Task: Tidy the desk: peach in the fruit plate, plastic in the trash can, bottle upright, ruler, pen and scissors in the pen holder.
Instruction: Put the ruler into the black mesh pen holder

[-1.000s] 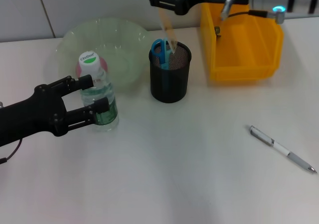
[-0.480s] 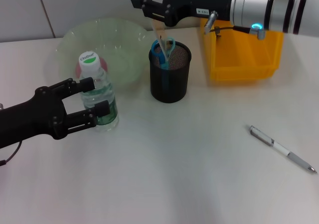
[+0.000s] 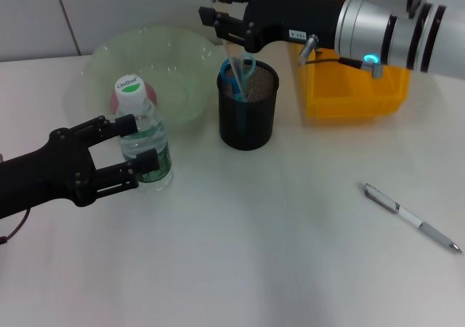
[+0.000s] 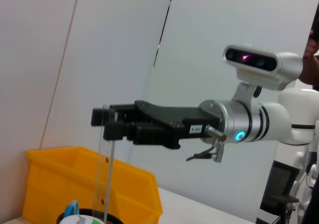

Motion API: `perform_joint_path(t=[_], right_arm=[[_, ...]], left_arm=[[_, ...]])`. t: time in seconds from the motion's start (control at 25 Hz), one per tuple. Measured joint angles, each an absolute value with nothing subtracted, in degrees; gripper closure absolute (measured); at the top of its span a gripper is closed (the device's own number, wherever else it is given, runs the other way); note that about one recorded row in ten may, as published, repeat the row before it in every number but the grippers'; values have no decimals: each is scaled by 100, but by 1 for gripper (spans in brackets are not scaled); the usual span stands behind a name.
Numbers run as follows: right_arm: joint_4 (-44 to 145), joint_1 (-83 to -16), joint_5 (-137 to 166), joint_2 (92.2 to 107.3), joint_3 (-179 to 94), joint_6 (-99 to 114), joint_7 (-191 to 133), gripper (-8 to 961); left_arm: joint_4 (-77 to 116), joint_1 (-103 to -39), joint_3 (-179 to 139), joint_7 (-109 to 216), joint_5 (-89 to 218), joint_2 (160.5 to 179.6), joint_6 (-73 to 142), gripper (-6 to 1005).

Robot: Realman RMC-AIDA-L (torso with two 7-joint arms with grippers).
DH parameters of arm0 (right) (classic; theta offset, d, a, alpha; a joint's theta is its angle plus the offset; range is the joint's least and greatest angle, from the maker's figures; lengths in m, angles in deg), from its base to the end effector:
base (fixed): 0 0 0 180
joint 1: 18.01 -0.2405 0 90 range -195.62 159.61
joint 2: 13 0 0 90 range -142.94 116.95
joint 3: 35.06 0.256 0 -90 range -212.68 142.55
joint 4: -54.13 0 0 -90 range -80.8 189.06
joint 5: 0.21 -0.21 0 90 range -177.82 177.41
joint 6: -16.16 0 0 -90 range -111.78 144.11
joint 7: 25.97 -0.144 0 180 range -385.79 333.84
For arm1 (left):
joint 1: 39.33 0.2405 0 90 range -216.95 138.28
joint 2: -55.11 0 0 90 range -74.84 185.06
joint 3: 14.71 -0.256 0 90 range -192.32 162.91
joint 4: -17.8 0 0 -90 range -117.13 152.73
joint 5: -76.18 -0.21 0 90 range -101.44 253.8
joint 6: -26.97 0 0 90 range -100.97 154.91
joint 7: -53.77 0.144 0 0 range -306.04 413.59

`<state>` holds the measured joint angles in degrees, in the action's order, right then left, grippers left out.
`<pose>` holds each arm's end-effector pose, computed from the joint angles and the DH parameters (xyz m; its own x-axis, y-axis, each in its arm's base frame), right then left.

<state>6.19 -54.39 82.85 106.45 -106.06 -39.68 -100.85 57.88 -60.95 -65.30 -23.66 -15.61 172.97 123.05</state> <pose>0.1440 0.4189 -0.0093 0.8389 0.0267 -0.5436 -0.2855 -0.8287 -0.4814 -0.2526 0.2992 0.0206 0.6623 0.2476 0.7071 0.4272 -0.9001 -0.0850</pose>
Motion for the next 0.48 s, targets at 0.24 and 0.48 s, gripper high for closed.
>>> perform_joint_path(t=[0.24,0.48], right_arm=[[969,-5439,8007,10645,-10608,-3935,-9785,551],[1341,-5481,7657,10651,-10608,-3909,-9377,547]], left_arm=[[5787,-6087,-6540,-2366,-1561,17297,12318,201],[5787,-6091,-6531,-2366,-1559,17297,12348,201]])
